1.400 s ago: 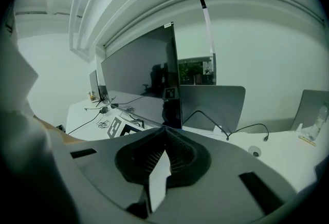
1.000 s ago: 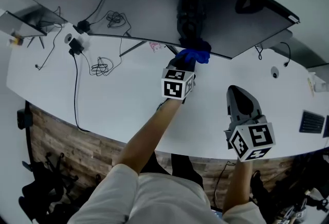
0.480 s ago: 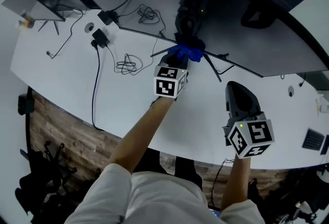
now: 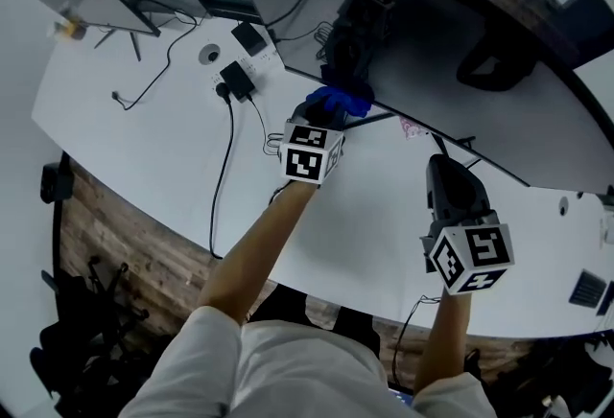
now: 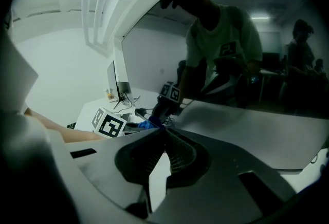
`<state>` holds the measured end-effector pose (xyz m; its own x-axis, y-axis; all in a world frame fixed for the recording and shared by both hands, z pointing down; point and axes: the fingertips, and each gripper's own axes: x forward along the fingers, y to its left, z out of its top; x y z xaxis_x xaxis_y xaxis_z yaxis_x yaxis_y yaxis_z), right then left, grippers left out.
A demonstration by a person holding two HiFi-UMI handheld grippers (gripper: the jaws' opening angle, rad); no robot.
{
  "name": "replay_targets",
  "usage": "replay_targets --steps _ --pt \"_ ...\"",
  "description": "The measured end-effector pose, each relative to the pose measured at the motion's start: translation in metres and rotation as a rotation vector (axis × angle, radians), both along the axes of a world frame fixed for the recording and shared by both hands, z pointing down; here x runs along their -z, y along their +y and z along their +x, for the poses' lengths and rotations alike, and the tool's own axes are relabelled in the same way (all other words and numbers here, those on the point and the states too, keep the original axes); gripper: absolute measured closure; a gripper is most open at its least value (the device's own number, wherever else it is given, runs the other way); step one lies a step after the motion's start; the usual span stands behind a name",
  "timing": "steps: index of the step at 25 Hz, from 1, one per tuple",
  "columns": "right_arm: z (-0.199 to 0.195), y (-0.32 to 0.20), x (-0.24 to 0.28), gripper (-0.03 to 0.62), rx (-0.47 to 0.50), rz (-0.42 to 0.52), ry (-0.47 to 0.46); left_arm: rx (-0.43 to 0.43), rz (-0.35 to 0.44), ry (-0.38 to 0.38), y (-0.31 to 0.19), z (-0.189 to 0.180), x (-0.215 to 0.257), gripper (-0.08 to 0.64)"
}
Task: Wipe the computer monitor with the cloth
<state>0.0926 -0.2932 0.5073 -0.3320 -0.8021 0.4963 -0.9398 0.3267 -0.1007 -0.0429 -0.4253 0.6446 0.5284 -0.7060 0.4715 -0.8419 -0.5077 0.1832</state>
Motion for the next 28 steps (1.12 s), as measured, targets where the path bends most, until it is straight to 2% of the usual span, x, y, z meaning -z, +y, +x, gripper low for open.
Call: replay_targets --steps 7,12,14,18,24,28 --pt "-0.047 -0.033 -0.003 0.578 0.030 0.004 -0.005 0.080 0.001 -0.010 -0.034 -0.075 -0.001 0.506" --pt "-0.069 -0.047 0.007 0.578 0.053 0.028 0.001 0.145 0.013 -0.014 -0.038 -0.118 0.008 0.506" --pt "-0.075 -0.052 0.014 0.578 0.065 0.042 0.008 0.141 0.054 -0.033 -0.034 -0.129 0.023 0.506" --pt "-0.087 -0.052 0.043 0.578 0.112 0.097 0.006 0.106 0.187 -0.070 -0.012 -0.139 0.074 0.506" --pt "-0.104 -0.028 0.107 0.580 0.203 0.219 0.049 0.071 0.358 -0.039 0.045 -0.143 0.171 0.505" --pt "-0.104 -0.002 0.148 0.578 0.257 0.296 0.069 0.057 0.428 0.016 0.092 -0.129 0.233 0.505"
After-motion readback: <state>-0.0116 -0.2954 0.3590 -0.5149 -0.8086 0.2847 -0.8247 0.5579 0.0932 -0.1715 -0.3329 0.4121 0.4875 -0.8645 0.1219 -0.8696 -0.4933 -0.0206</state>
